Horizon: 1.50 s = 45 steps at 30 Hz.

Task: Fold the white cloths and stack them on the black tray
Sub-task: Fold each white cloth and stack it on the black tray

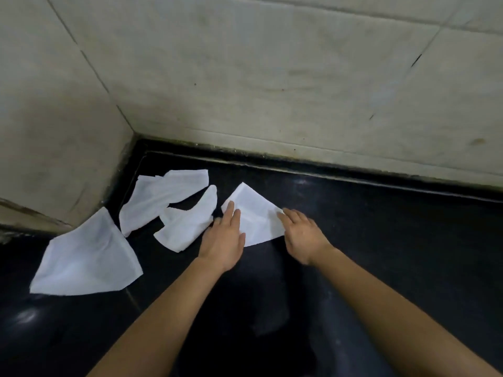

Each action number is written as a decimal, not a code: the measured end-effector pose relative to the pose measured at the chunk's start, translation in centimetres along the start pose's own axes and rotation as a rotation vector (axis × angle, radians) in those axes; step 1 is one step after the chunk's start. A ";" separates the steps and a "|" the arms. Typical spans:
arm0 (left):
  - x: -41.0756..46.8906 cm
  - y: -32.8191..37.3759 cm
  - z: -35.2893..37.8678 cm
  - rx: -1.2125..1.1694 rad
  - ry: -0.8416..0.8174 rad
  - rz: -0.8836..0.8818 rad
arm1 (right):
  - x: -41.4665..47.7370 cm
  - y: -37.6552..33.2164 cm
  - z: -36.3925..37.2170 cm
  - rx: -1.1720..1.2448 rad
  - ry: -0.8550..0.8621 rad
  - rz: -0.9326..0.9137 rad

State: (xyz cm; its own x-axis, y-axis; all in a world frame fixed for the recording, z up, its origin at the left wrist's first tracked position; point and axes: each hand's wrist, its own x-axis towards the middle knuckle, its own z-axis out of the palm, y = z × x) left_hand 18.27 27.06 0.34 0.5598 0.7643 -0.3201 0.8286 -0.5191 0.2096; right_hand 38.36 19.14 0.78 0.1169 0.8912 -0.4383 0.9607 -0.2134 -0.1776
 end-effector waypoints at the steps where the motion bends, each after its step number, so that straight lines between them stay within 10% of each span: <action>1: 0.6 0.0 0.8 -0.013 -0.003 0.000 | 0.5 -0.3 0.9 0.018 -0.002 -0.002; 21: -7.5 0.6 8.9 -0.559 0.113 -0.125 | -8.3 6.2 4.2 -0.048 -0.132 0.197; 35: -12.8 0.1 9.1 -0.484 0.163 -0.115 | -6.4 -1.2 6.7 -0.181 -0.119 -0.113; 45: -12.5 0.6 4.4 -0.671 0.286 -0.210 | -10.2 2.9 1.3 0.231 -0.076 0.033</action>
State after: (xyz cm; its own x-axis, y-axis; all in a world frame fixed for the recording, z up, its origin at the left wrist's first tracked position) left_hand 11.68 15.48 0.38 0.2941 0.9383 -0.1821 0.6923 -0.0777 0.7175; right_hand 39.63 8.94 3.56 0.1198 0.8513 -0.5109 0.8726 -0.3357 -0.3548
